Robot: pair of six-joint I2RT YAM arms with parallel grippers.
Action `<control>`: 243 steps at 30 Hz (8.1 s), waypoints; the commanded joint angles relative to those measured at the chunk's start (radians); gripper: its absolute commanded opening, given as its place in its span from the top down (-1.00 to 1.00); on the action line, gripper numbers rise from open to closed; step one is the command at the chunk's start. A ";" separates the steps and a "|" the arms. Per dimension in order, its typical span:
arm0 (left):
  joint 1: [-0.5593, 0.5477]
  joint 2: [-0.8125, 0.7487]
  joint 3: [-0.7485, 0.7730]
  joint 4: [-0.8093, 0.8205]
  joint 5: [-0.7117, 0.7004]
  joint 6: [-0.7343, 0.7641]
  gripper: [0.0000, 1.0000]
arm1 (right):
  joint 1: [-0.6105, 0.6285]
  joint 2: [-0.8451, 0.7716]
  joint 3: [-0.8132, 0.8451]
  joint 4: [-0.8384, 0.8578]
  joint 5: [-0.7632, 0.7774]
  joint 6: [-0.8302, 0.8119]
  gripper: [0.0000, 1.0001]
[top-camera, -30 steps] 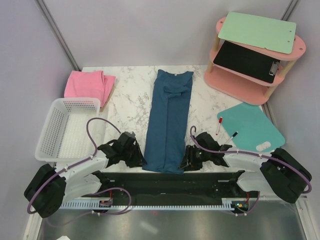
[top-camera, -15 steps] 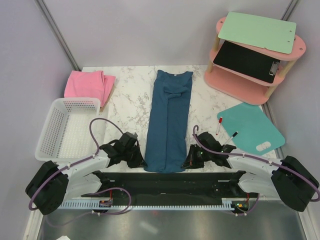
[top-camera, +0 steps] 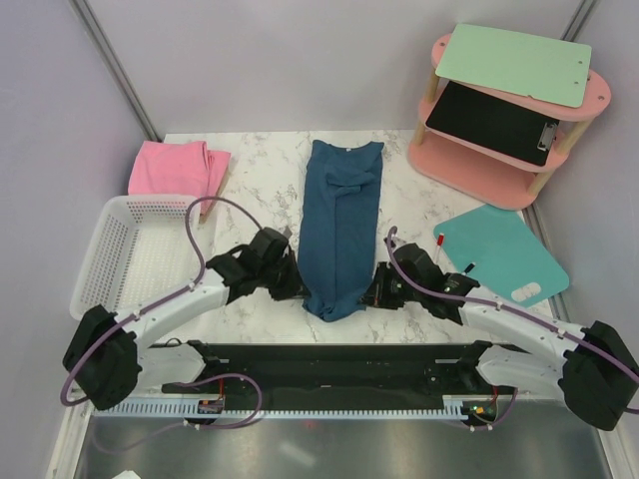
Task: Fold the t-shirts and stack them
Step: Fold the folded rectangular tshirt in 1/3 of the way, then grab one side of the 2/3 rectangular tshirt with both arms, then fold the long partially folded tshirt into a neat square, then put the neatly folded tshirt into the corner of the board with the left arm
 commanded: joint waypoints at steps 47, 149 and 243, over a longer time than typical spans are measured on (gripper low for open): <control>0.386 0.767 0.817 -0.063 0.111 0.417 -0.80 | -0.292 0.731 0.676 0.129 0.567 -0.272 -0.65; 0.459 0.931 1.300 -0.138 0.363 0.369 0.96 | -0.401 0.769 0.855 0.295 0.296 -0.379 0.97; 0.568 1.221 1.591 -0.649 -0.888 0.702 -0.99 | -0.505 0.639 0.417 0.555 0.069 -0.252 -0.96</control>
